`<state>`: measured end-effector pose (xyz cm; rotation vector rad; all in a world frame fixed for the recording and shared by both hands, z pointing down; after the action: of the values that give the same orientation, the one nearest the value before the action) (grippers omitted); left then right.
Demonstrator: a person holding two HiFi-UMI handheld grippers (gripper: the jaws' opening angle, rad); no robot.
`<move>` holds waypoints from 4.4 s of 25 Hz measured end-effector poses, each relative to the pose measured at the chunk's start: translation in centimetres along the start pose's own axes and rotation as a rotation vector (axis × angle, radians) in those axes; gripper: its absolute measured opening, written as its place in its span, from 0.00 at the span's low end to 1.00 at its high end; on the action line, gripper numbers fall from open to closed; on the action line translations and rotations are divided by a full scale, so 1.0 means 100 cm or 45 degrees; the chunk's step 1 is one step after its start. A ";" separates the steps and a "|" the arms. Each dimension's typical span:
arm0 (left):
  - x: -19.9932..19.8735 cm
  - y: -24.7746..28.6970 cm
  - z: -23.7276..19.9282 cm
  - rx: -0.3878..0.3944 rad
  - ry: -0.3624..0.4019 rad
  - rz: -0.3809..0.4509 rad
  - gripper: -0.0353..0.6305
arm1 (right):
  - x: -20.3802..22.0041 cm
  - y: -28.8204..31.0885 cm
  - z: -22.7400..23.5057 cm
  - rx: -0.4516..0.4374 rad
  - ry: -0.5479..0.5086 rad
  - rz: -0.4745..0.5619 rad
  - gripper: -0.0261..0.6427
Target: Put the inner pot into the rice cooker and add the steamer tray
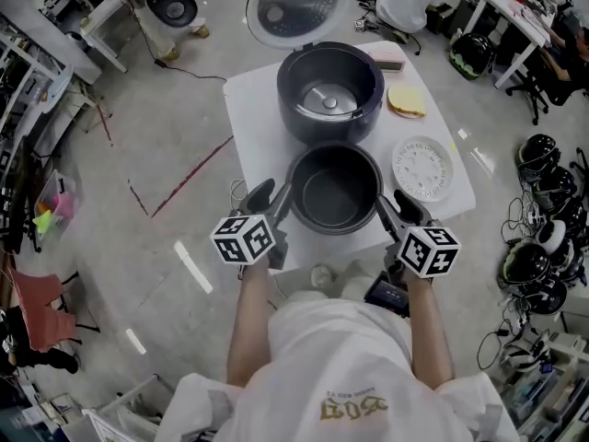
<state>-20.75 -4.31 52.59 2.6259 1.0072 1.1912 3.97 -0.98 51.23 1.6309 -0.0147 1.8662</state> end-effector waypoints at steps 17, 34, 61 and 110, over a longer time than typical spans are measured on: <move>0.026 0.050 -0.031 -0.088 0.057 -0.268 0.41 | 0.034 0.049 0.035 -0.033 0.128 -0.136 0.34; 0.041 0.053 -0.036 -0.106 -0.073 -0.326 0.21 | 0.053 0.062 0.035 -0.146 0.277 -0.153 0.18; -0.003 0.027 0.004 -0.012 -0.116 -0.228 0.17 | -0.006 0.021 0.012 -0.207 0.358 0.014 0.14; -0.132 0.006 0.100 0.310 -0.178 -0.086 0.16 | -0.175 0.010 0.007 -0.352 0.491 0.320 0.07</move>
<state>-19.76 -10.89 37.39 2.7815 1.2744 0.9075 4.38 -10.06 36.25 1.1064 -0.3114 2.2291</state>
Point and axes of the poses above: the fingertips, and each gripper's own axes: y forward along the fingers, z to its right, x out of its underside, the point moved 2 cm from there along -y, backward along the fingers, and after that the axes turned 14 degrees about -y, right-handed, at the moved point
